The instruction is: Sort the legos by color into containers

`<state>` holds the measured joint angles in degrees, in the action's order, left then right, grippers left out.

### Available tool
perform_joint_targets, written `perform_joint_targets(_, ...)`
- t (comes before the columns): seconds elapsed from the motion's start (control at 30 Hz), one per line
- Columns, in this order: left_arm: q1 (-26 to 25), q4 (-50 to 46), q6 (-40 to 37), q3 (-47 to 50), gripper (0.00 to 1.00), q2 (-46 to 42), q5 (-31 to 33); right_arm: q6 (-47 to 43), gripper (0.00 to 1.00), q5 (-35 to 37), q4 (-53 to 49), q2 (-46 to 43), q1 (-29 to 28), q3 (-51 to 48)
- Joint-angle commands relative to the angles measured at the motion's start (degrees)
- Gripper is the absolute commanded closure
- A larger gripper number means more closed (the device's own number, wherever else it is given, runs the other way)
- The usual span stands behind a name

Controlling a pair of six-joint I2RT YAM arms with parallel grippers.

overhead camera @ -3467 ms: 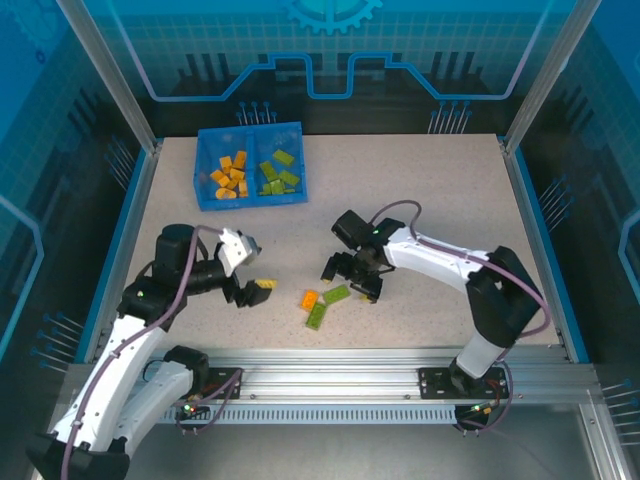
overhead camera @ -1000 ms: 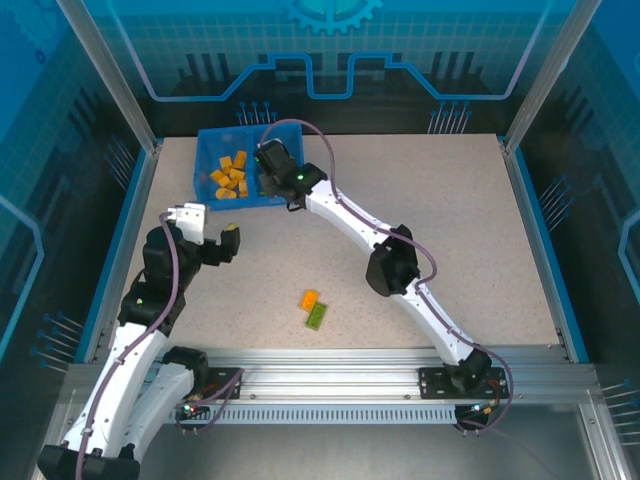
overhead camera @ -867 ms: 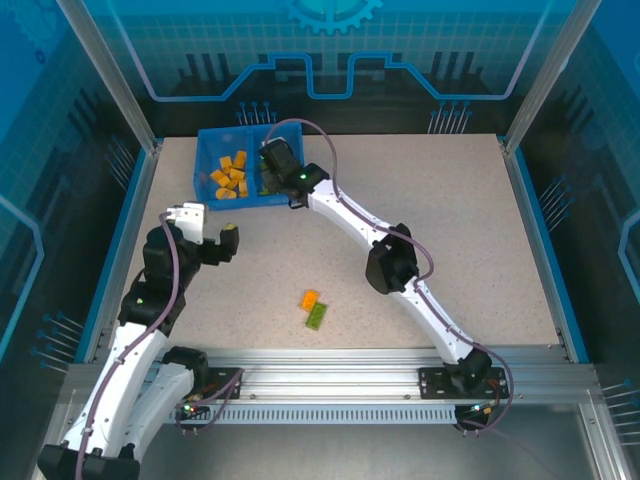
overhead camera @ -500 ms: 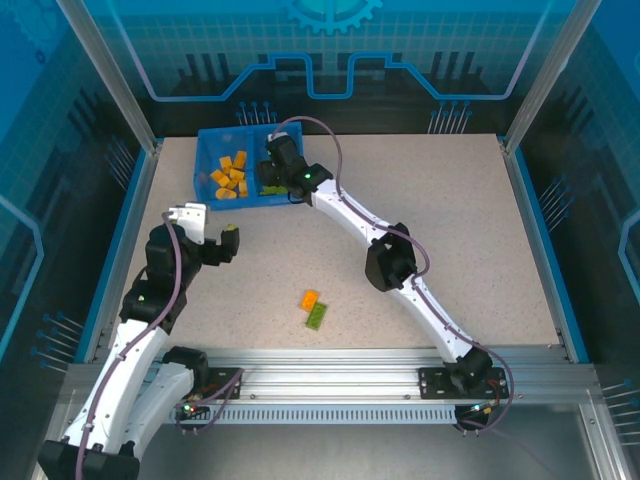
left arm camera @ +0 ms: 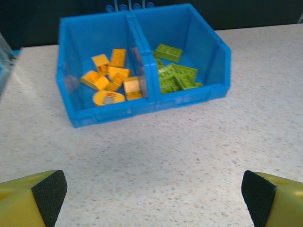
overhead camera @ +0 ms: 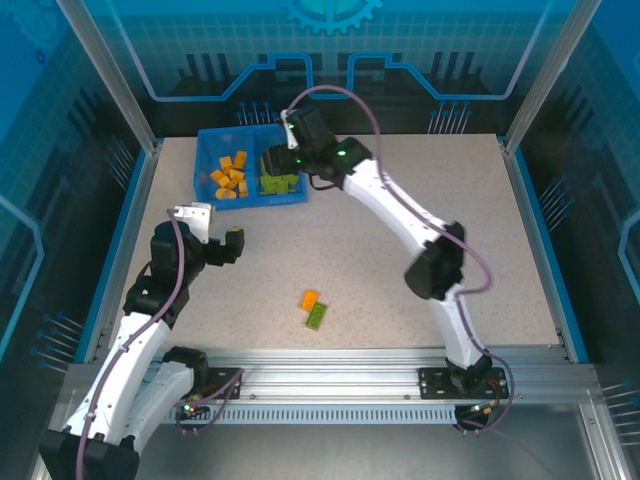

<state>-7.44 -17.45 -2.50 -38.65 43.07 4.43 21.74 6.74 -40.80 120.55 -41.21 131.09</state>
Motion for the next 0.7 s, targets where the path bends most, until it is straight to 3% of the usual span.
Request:
perform_joint_targets(0.0, 0.3, 0.0, 3.6, -1.2, 0.01, 3.0, -10.5, -3.5, 0.18, -5.6, -1.5, -14.4, -0.4, -13.8)
perform_joint_targets(0.1, -0.2, -6.3, 7.0, -6.5, 0.02, 7.4, -16.7, -4.5, 0.07, -7.7, 0.1, -27.5, -0.2, -29.1)
perform_joint_targets(0.17, -2.6, -11.2, 9.5, -10.1, 0.04, 9.9, -17.5, -4.0, 0.00, -7.2, -0.3, -35.4, 0.1, -37.7)
perform_joint_targets(0.33, -15.5, -12.5, 18.9, -10.7, 0.08, 13.9, -14.1, 0.6, 0.00, -5.2, -2.0, -51.2, 2.0, -53.9)
perform_joint_targets(0.53, -30.7, -12.8, 31.3, -11.3, 0.13, 24.6, -2.2, 6.4, 0.00, -6.8, -1.3, -59.6, 4.3, -63.7)
perform_joint_targets(0.67, -33.4, -14.0, 36.1, -13.7, 0.16, 33.7, 1.2, 7.3, 0.00, -6.9, -1.2, -59.9, 5.0, -64.8)
